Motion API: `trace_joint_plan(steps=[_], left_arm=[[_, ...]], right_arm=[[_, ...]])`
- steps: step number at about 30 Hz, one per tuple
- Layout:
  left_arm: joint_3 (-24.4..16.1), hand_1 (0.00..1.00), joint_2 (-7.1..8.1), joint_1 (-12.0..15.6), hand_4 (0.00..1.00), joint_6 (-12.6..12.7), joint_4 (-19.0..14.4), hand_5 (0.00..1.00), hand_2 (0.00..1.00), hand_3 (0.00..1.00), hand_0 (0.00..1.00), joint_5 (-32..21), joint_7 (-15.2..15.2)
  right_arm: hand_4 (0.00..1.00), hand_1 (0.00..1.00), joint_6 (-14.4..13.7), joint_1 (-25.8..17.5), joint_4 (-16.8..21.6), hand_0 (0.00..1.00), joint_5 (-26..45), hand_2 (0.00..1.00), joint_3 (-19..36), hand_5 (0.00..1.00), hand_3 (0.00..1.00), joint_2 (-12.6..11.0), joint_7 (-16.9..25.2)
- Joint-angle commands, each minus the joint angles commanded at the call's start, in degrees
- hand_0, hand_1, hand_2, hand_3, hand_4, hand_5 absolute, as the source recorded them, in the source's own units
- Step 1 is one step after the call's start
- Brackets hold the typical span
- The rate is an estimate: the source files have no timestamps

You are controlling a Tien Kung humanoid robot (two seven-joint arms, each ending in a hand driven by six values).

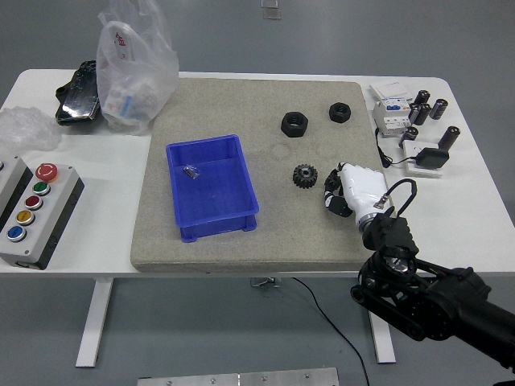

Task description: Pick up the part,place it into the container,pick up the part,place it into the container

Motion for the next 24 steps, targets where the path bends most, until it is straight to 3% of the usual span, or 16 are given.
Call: trace_joint_plan(steps=[5,10,14,19,20,24], left_arm=[[-0.2,0.957,0.01,0.1,0.998,0.2,0.0,0.769,0.936,0.922,0.927,0.1,-0.1],[-1.1,0.953,-0.09,-0.1,0.998,0.3,0.0,0.763,0.932,0.918,0.926,0.9,0.6],[-1.3,0.947,-0.11,-0.3,0.998,0.3,0.0,0.76,0.928,0.917,0.925,1.1,0.8],[-1.9,0.947,-0.08,-0.2,0.998,0.5,0.0,0.76,0.928,0.917,0.925,1.5,1.2],[-1.9,0.94,-0.09,-0.2,0.998,0.5,0.0,0.753,0.923,0.914,0.924,1.6,1.3],[-2.0,0.94,-0.15,-0.1,0.998,0.6,0.0,0.753,0.923,0.914,0.924,1.6,1.3]], right_arm=[[0.11,0.415,-0.9,2.6,6.4,0.267,-1.0,0.279,-1.9,0.124,0.305,-0.7,0.2],[0.111,0.416,0.5,7.9,11.6,0.267,-1.3,0.28,-7.6,0.124,0.306,1.0,-0.3],[0.126,0.429,2.5,12.4,12.0,0.288,0.2,0.3,-13.5,0.091,0.318,3.0,0.9],[0.126,0.429,4.6,14.4,11.9,0.288,0.7,0.3,-18.6,0.091,0.318,4.4,4.7],[0.279,0.484,5.1,14.5,12.0,0.336,0.4,0.454,-18.9,0.002,0.429,4.5,5.3],[0.279,0.484,6.8,14.6,12.0,0.336,-0.2,0.454,-19.3,0.002,0.429,4.8,6.6]])
